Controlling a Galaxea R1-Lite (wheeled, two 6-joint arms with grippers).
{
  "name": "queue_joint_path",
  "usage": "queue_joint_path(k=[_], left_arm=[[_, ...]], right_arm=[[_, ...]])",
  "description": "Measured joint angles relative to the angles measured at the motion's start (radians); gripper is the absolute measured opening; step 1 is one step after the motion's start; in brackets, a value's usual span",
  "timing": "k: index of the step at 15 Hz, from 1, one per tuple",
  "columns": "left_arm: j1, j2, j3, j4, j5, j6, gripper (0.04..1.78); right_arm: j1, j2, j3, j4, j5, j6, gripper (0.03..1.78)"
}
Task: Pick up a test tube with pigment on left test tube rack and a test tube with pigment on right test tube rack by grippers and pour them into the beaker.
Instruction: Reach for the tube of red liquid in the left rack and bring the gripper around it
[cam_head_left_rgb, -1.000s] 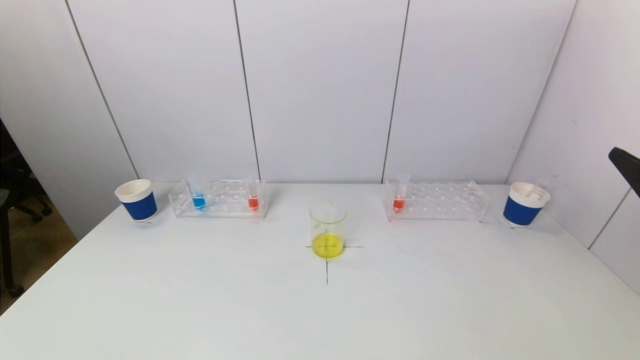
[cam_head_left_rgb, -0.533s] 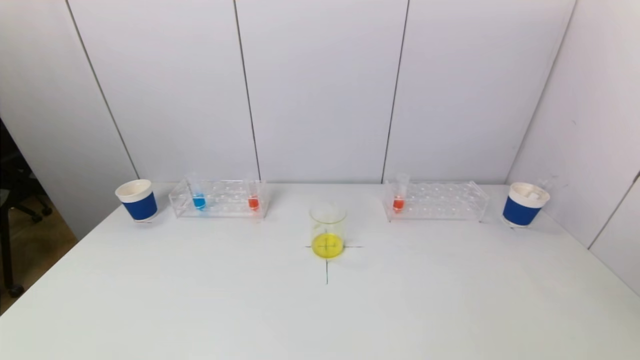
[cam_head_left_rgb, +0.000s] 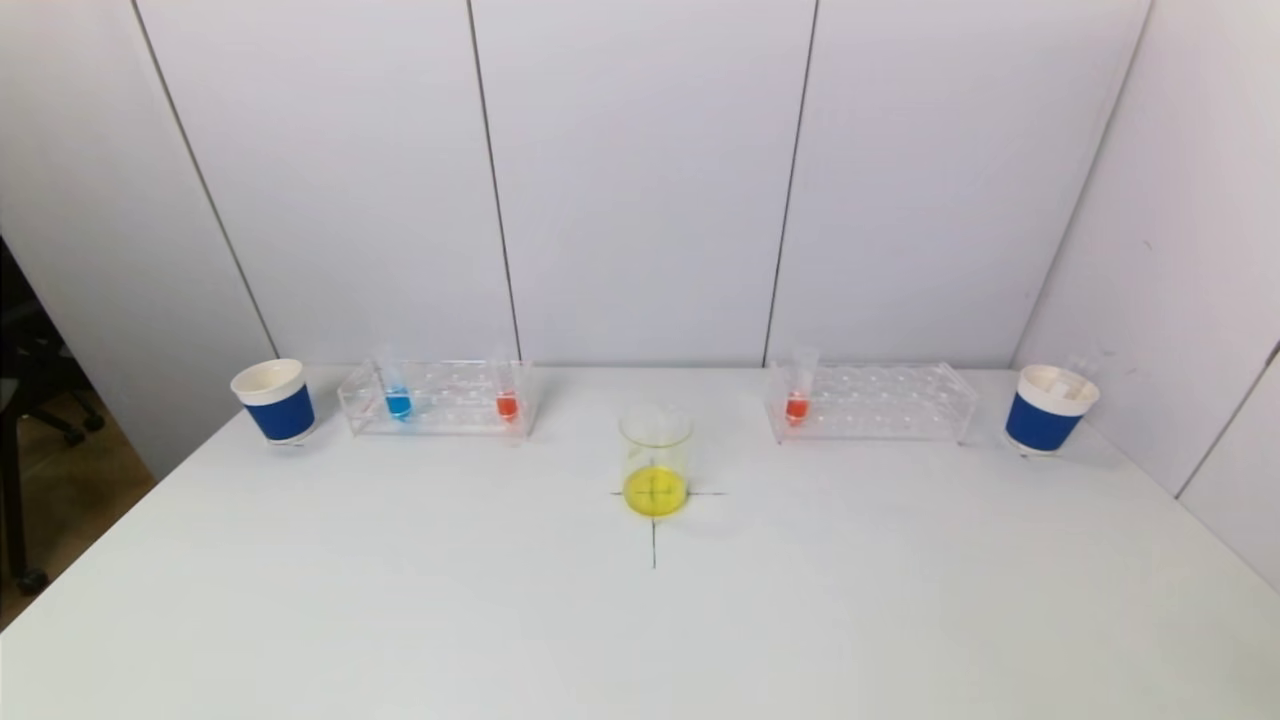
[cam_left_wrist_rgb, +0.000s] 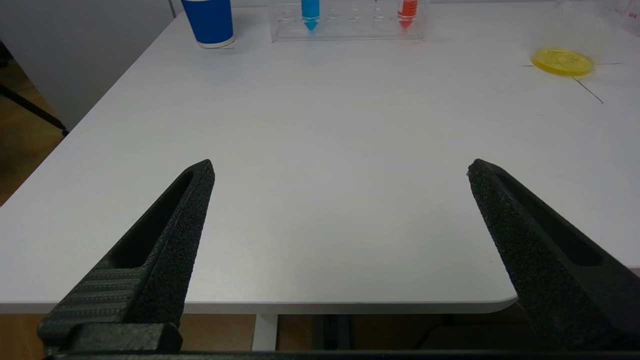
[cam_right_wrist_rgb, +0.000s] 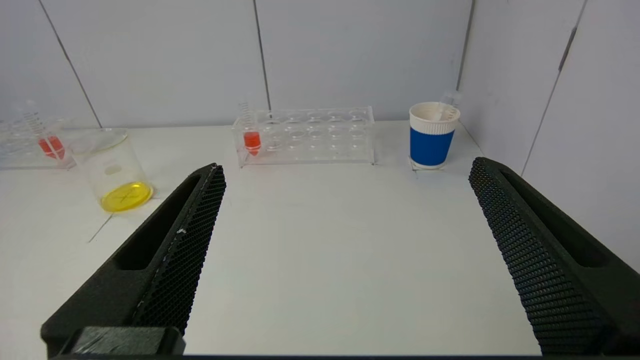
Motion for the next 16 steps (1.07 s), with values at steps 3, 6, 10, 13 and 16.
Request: queue_joint_path(k=[3, 6, 10, 13, 16], left_arm=[[0.0, 0.0, 0.0, 0.0, 0.0, 0.0, 1.77], [0.0, 0.0, 0.0, 0.0, 0.0, 0.0, 1.77], [0.0, 0.0, 0.0, 0.0, 0.0, 0.0, 1.77], [0.0, 0.0, 0.0, 0.0, 0.0, 0.0, 1.77], [0.0, 0.0, 0.0, 0.0, 0.0, 0.0, 1.77]], right_arm=[[0.0, -0.111, 0.023, 0.104, 0.006, -0.008, 1.77], [0.0, -0.23, 0.055, 0.181, 0.029, -0.037, 1.77], [-0.002, -0.316, 0.126, 0.154, 0.042, -0.103, 1.77], [-0.002, -0.331, 0.174, 0.047, 0.064, -0.151, 1.77], [-0.002, -0.334, 0.183, 0.083, 0.06, -0.152, 1.77]])
